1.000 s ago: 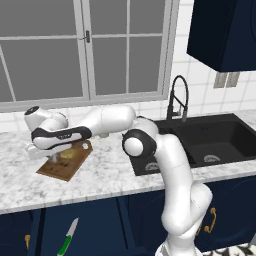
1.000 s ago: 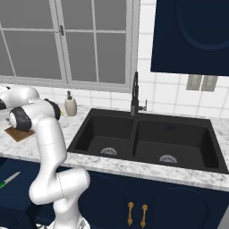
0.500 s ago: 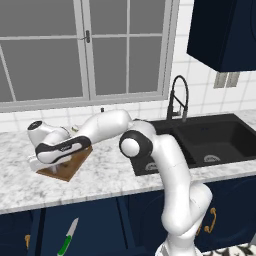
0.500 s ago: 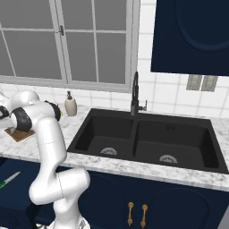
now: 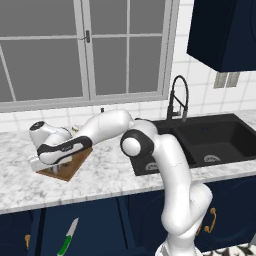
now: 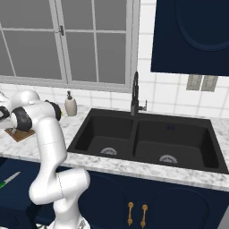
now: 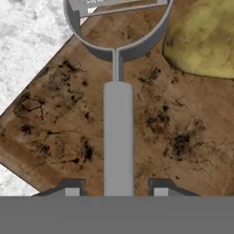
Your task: Place the appropriate cutting tool for cutting the potato skin on the cutting board.
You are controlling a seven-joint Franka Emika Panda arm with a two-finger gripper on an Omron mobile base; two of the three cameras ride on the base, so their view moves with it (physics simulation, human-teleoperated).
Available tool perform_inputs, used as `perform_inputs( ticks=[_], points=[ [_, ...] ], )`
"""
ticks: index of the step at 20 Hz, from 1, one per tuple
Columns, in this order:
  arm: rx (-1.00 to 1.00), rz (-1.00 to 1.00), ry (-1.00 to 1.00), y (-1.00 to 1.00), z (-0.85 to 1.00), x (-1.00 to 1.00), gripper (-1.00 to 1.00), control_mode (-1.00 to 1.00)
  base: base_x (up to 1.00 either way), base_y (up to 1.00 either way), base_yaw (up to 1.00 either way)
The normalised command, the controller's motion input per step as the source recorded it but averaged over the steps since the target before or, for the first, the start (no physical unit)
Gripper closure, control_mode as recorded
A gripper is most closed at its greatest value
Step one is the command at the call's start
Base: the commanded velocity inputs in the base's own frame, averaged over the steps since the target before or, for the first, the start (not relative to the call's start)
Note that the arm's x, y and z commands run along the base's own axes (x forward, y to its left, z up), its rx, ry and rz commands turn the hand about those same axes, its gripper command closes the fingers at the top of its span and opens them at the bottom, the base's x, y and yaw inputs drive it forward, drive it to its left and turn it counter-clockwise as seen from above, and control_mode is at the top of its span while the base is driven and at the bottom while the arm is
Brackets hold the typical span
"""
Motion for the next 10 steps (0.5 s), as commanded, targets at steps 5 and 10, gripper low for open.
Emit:
perform_inputs(
  ticks=[5,10],
  points=[
    [0.0,0.0,0.08,-0.08,0.15,0.0,-1.0,-1.0,0.0,0.0,0.0],
    [-0.11,0.0,0.01,0.0,0.83,0.0,-1.0,-1.0,0.0,0.0,0.0]
  ],
)
